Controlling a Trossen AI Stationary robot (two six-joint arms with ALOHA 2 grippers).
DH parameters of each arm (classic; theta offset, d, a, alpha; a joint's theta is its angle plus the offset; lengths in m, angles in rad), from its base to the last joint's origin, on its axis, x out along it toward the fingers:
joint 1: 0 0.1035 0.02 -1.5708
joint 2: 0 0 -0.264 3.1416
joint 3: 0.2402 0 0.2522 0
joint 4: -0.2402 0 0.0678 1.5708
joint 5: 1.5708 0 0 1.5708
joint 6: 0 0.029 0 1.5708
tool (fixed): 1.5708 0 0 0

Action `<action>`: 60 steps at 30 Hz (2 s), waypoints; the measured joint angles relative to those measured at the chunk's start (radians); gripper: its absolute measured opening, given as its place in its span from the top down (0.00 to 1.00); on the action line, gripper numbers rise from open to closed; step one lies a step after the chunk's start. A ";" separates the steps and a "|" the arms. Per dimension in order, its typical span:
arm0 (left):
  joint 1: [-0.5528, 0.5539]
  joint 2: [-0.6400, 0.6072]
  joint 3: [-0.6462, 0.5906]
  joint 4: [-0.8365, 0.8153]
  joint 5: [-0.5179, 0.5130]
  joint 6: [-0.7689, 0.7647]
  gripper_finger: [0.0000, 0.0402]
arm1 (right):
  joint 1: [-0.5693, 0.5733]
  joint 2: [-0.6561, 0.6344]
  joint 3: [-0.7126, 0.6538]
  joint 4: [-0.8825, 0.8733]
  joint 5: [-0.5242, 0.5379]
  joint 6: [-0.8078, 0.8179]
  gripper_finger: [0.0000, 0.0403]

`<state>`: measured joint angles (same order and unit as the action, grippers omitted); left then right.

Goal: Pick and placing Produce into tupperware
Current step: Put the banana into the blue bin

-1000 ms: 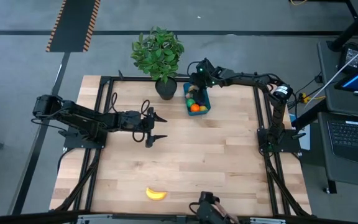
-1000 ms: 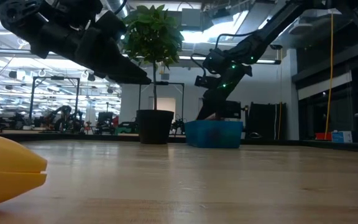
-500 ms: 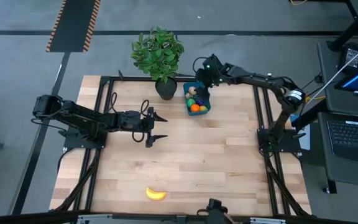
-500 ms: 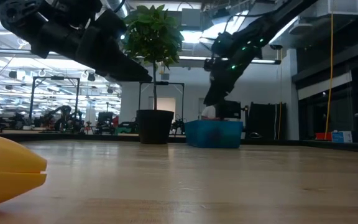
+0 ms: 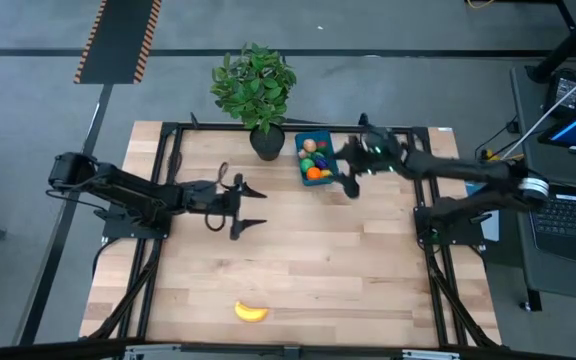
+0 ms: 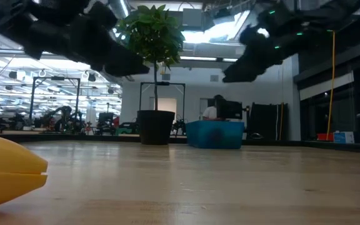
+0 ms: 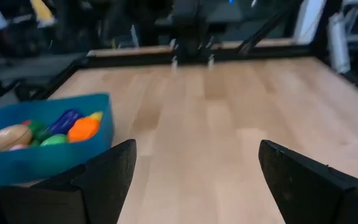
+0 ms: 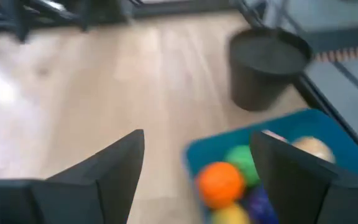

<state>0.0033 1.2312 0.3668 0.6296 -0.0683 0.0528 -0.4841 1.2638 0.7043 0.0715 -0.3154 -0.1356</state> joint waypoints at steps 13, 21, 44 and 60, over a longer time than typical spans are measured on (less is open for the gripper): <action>-0.155 -0.074 -0.209 0.301 0.000 -0.035 0.17 | 0.243 -0.183 -0.287 0.408 0.005 0.079 0.27; -0.200 -0.074 -0.210 0.293 0.000 -0.129 0.17 | 0.267 -0.165 -0.288 0.412 0.008 0.150 0.27; -0.353 -0.073 -0.173 0.241 0.213 -0.258 0.20 | 0.268 -0.133 -0.288 0.411 -0.026 0.253 0.27; -0.557 -0.073 -0.133 0.130 -0.108 -0.361 0.21 | 0.344 -0.133 -0.288 0.411 -0.021 0.292 0.27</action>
<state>-0.5540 1.1584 0.2337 0.7596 -0.1763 -0.3084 -0.1403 1.1309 0.4160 0.4824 -0.3360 0.1564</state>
